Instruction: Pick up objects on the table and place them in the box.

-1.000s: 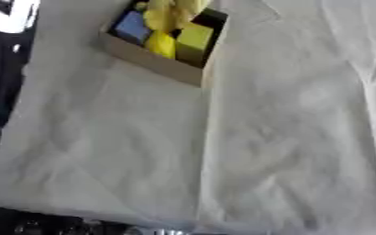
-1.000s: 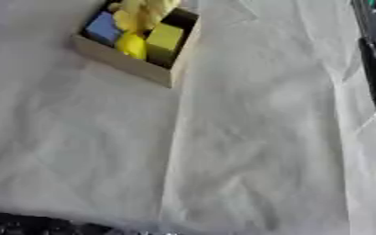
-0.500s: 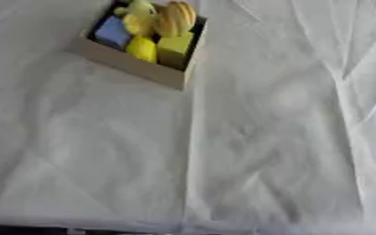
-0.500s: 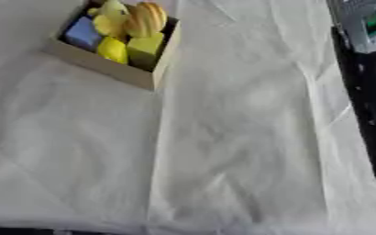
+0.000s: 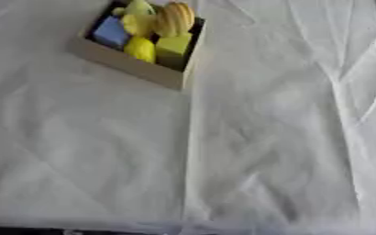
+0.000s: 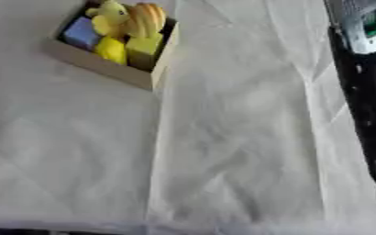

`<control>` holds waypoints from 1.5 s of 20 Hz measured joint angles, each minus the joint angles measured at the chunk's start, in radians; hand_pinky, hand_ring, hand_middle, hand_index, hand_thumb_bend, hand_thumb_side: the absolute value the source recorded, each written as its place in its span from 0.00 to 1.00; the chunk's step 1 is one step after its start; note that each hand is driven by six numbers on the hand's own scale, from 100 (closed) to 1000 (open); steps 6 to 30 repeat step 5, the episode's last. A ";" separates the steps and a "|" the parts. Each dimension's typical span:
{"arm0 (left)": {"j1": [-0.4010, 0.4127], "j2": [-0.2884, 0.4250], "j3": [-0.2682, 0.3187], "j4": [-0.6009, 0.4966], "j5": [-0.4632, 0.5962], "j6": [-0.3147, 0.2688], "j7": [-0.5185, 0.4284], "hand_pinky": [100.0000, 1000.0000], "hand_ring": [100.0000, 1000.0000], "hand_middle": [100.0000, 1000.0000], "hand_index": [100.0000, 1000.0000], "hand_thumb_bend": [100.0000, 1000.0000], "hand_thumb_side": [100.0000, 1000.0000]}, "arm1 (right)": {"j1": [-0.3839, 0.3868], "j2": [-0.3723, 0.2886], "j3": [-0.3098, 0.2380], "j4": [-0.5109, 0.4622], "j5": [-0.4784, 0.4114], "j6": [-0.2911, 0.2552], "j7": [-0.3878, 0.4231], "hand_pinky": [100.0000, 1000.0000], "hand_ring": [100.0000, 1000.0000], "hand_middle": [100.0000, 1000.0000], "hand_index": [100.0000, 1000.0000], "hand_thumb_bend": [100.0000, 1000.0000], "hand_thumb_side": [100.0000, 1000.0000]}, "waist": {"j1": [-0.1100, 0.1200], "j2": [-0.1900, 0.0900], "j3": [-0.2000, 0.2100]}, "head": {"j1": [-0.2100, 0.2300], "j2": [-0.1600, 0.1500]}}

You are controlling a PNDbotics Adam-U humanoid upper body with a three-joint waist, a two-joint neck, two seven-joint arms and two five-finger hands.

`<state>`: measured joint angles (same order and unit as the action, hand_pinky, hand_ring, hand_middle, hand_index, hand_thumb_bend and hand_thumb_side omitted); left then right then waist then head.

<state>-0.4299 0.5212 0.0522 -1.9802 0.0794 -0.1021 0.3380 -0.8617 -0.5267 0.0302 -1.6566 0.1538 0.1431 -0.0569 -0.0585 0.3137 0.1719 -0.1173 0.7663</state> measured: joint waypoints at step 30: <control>0.035 -0.026 0.015 0.000 0.015 -0.034 -0.001 0.75 0.74 0.73 0.83 0.00 0.43 | 0.001 0.000 0.001 -0.024 -0.011 -0.011 -0.022 0.80 0.78 0.67 0.86 0.00 0.54 | 0.000 -0.002 0.001 | 0.000 0.000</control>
